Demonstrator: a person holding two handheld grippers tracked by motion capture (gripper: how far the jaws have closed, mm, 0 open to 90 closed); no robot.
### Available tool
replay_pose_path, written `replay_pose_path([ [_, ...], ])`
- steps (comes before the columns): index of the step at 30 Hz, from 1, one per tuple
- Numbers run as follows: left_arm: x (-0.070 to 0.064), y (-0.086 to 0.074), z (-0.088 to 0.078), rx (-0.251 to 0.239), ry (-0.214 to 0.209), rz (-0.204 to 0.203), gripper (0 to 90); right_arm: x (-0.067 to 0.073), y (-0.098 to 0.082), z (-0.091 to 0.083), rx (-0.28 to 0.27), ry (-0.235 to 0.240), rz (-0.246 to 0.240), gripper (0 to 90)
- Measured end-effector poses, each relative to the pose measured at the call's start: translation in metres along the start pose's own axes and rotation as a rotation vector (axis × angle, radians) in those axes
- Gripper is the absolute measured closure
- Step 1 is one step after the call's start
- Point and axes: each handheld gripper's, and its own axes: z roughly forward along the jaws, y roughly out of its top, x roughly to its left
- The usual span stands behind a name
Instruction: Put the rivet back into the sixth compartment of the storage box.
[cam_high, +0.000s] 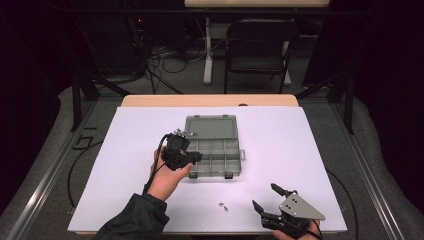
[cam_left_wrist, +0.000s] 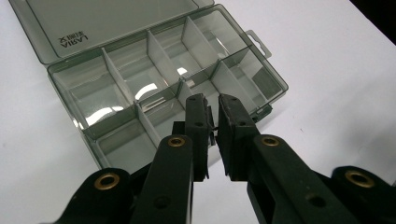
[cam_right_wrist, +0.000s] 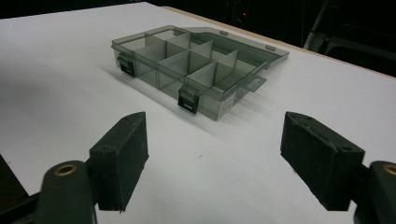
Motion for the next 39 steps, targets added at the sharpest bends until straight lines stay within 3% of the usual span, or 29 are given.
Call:
replay_pose_path([
  [18,0.017,-0.002,0.028,0.003,0.016,-0.063,82.7,0.0,0.0,0.0,-0.001,0.003,-0.001,22.7],
  [39,0.011,-0.003,0.057,0.051,0.016,-0.04,82.7,0.0,0.0,0.0,0.002,0.008,-0.002,22.7],
])
